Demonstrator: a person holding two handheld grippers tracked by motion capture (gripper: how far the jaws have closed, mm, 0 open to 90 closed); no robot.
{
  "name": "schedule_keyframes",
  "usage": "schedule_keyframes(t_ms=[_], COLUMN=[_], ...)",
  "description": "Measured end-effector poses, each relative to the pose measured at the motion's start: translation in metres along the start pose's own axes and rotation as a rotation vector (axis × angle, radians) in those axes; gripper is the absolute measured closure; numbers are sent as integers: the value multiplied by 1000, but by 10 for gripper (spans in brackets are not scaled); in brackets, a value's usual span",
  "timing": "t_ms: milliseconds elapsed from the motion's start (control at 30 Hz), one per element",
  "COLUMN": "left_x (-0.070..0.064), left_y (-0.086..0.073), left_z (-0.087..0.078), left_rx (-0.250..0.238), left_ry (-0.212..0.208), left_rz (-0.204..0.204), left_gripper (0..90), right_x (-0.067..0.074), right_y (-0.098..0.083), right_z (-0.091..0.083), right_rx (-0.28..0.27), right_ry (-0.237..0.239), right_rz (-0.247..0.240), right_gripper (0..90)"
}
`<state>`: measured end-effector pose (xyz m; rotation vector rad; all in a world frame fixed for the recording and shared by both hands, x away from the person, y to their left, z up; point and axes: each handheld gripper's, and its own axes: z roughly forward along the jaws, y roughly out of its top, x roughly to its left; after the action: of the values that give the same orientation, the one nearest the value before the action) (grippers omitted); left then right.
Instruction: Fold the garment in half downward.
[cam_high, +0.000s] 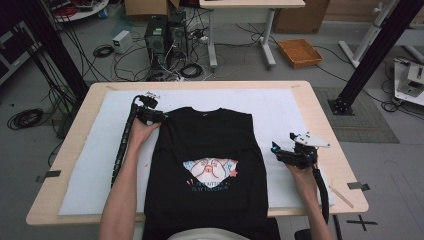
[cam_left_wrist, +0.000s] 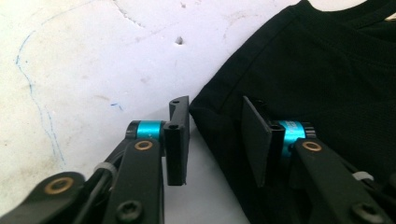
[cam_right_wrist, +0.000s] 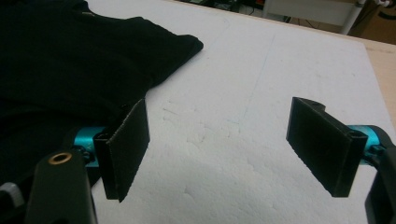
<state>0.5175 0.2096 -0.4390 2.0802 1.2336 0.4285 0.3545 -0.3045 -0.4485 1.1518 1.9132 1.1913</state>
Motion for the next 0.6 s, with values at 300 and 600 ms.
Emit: schedule_keyframes(t_ms=[300,600], left_x=[-2,1], left_y=[-2,-4], left_z=[0,-1], left_rx=[-16,-22], left_ry=[-35,-49], left_rz=[8,-18], left_gripper=[810,828], right_x=[1,-3], right_y=[0,2], right_z=[0,3], right_rx=[2,38], right_ry=[-4,46], right_rz=[-13,6], right_gripper=[215,262])
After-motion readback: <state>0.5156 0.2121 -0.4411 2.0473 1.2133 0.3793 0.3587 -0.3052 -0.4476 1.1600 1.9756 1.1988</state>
